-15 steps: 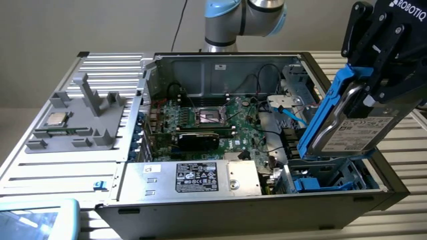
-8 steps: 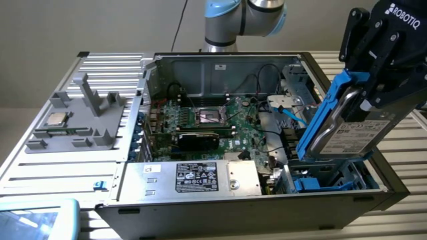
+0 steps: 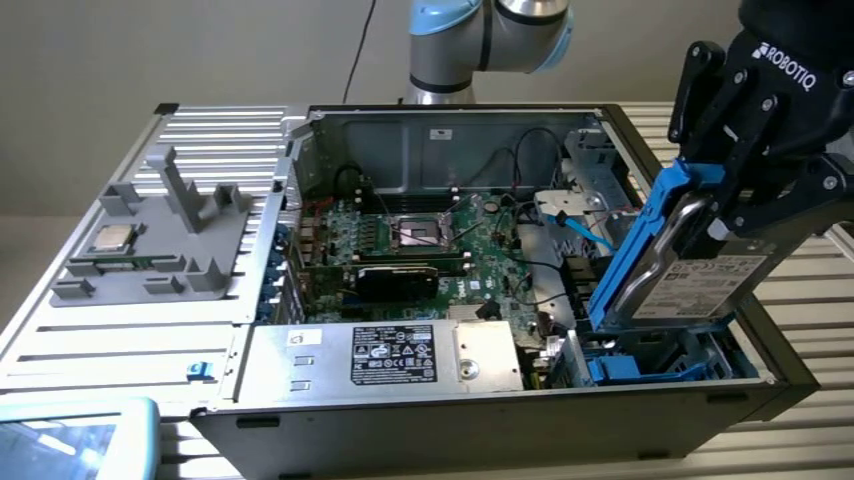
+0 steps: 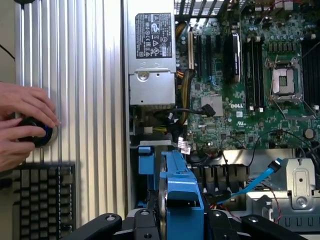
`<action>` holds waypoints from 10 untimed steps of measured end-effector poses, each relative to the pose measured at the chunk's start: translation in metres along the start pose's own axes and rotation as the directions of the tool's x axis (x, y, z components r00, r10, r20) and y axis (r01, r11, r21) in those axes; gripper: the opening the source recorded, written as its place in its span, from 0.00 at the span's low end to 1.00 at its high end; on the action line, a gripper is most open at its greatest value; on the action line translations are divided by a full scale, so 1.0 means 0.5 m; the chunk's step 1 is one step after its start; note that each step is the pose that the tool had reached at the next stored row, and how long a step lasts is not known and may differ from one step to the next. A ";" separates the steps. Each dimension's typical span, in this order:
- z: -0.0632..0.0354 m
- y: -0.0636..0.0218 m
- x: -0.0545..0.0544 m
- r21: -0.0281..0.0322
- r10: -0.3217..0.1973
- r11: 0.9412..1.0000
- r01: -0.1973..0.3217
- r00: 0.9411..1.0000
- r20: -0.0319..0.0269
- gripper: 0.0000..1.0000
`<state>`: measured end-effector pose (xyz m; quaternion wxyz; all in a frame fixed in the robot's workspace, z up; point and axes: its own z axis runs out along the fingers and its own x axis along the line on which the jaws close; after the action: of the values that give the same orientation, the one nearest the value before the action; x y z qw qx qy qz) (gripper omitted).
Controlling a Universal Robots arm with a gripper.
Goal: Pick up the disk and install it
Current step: 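Insert the disk into the insertion slot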
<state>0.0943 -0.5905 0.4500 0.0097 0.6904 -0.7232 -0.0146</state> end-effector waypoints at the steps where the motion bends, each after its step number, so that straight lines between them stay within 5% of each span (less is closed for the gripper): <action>1: 0.002 0.000 0.000 0.000 0.000 1.000 0.000 1.000 0.000 0.37; 10: 0.009 0.005 0.005 0.000 0.000 1.000 0.000 1.000 0.001 0.37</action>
<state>0.0917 -0.5930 0.4454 0.0094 0.6904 -0.7232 -0.0149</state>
